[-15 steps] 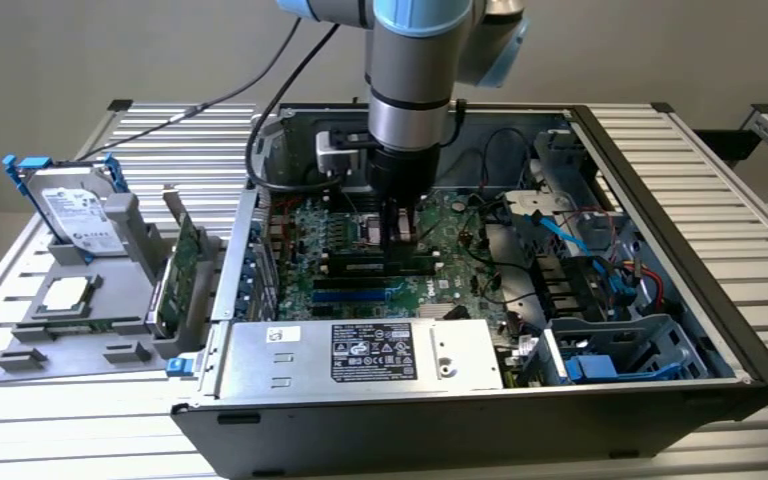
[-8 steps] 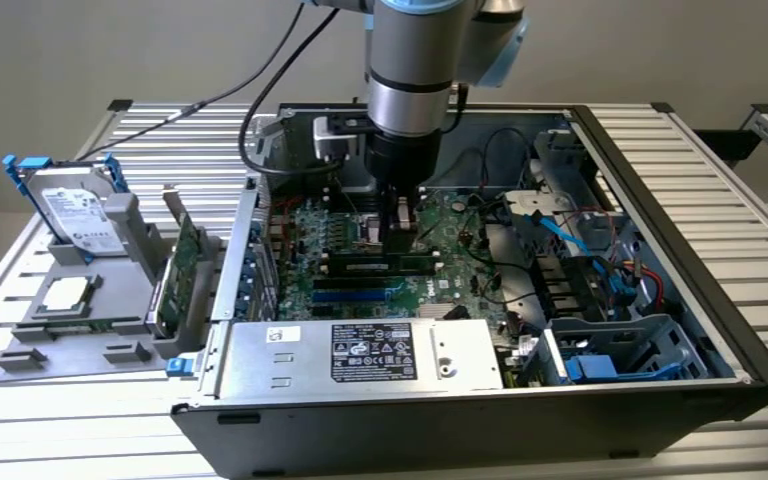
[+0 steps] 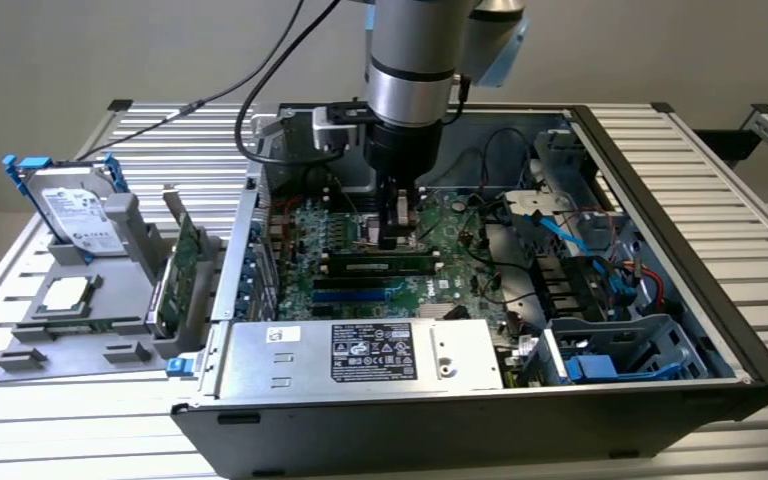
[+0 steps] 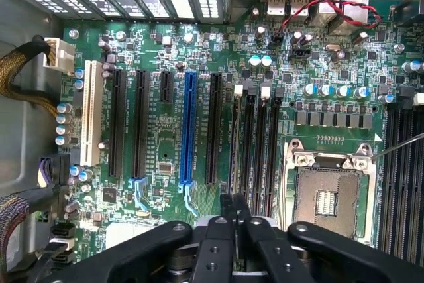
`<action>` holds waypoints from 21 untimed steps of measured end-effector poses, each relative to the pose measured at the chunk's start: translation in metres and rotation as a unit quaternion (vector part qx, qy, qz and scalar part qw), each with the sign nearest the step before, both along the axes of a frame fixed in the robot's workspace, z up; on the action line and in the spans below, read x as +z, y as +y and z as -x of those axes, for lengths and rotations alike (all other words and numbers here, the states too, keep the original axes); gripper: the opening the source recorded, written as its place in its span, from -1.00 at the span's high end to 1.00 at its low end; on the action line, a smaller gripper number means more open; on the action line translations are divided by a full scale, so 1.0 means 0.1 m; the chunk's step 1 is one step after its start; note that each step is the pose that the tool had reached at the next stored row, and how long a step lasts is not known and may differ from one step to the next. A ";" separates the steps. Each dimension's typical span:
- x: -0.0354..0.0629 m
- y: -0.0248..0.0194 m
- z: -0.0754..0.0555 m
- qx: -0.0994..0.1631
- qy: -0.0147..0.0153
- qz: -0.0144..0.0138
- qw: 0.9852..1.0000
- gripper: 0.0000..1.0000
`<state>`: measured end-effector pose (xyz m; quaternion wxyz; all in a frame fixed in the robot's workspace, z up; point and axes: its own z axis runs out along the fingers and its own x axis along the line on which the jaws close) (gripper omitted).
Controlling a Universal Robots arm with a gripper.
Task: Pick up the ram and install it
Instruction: 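Insert the ram into the slot, then press down the ram until it locks into place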
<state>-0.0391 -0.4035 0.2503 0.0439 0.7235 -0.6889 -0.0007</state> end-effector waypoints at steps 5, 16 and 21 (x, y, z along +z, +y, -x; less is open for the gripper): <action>0.000 0.000 0.00 0.000 0.000 0.000 1.000 0.79; 0.000 0.000 0.00 0.000 0.000 0.000 1.000 0.79; -0.039 0.003 0.01 0.000 0.000 0.000 1.000 0.79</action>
